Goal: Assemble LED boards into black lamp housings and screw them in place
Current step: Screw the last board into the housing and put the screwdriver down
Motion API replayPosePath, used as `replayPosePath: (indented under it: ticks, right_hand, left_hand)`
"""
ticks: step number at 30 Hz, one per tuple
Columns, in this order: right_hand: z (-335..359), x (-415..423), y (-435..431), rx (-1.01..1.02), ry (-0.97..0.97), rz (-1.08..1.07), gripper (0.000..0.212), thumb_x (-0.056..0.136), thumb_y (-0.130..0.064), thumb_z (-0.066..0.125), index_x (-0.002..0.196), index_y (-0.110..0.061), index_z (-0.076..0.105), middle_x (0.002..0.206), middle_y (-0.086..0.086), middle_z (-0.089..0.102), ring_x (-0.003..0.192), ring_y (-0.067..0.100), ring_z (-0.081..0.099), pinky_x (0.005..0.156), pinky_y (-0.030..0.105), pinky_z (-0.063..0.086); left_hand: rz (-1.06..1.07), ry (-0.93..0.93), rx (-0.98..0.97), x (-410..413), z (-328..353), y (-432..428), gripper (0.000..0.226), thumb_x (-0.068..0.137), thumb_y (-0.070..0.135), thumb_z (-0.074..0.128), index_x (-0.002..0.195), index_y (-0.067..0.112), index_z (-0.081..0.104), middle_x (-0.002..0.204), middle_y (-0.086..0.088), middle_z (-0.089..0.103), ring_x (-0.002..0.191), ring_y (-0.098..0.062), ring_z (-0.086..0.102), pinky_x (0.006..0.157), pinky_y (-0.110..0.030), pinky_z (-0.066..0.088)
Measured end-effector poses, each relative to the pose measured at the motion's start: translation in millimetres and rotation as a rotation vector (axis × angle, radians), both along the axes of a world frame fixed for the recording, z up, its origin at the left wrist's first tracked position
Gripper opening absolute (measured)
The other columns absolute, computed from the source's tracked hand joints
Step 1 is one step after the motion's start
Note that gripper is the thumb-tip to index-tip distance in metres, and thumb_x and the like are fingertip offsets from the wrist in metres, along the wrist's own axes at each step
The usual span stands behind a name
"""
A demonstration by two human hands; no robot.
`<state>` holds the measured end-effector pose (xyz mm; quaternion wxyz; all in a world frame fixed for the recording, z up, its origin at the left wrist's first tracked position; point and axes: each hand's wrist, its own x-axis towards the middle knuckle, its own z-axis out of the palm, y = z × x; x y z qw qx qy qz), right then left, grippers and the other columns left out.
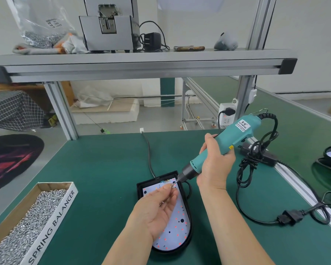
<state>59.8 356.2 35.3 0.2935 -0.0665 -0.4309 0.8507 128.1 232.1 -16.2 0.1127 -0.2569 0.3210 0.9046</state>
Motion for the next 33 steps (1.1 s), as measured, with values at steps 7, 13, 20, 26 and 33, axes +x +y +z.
replayPosePath:
  ticks: [7,13,20,26,33]
  right_hand:
    - [1,3,-5,0.025,0.013,-0.023,0.011,0.076,-0.019,0.07,0.077,-0.02,0.058,0.057,-0.006,0.051,0.053,0.012,0.047,0.052,0.021,0.043]
    - [0,4,-8,0.051,0.001,-0.061,0.012,0.075,-0.019,0.069,0.078,-0.019,0.058,0.061,-0.007,0.053,0.055,0.011,0.048,0.054,0.021,0.044]
    - [0,2,0,0.035,0.0,-0.078,0.012,0.076,-0.019,0.069,0.075,-0.022,0.057,0.058,-0.006,0.052,0.055,0.012,0.048,0.057,0.026,0.044]
    - [-1,-1,0,0.064,0.03,-0.104,0.013,0.078,-0.018,0.07,0.076,-0.022,0.057,0.058,-0.008,0.054,0.054,0.011,0.05,0.055,0.021,0.046]
    - [-12,-9,0,0.411,0.09,-0.175,0.015,0.08,-0.022,0.069,0.075,-0.018,0.056,0.063,-0.01,0.054,0.058,0.013,0.05,0.058,0.026,0.046]
  left_hand:
    - [0.029,0.016,0.007,1,0,2,0.006,0.09,-0.01,0.062,0.087,-0.011,0.068,0.074,-0.018,0.072,0.06,-0.022,0.072,0.052,-0.024,0.059]
    - [0.038,0.071,0.0,1,-5,4,0.01,0.092,-0.011,0.058,0.089,-0.01,0.067,0.076,-0.016,0.07,0.061,-0.022,0.072,0.054,-0.023,0.059]
    - [-0.049,0.161,-0.695,10,-10,13,0.028,0.095,0.01,0.063,0.122,0.014,0.054,0.07,-0.007,0.072,0.059,-0.011,0.066,0.062,-0.025,0.051]
    - [-0.362,0.214,-2.042,13,-6,3,0.036,0.099,0.048,0.046,0.135,0.042,0.048,0.091,0.006,0.067,0.078,-0.019,0.05,0.065,-0.029,0.037]
    - [-0.534,0.386,-2.204,-1,-3,8,0.013,0.099,0.039,0.041,0.095,0.028,0.038,0.063,0.001,0.043,0.071,-0.026,0.05,0.05,-0.029,0.02]
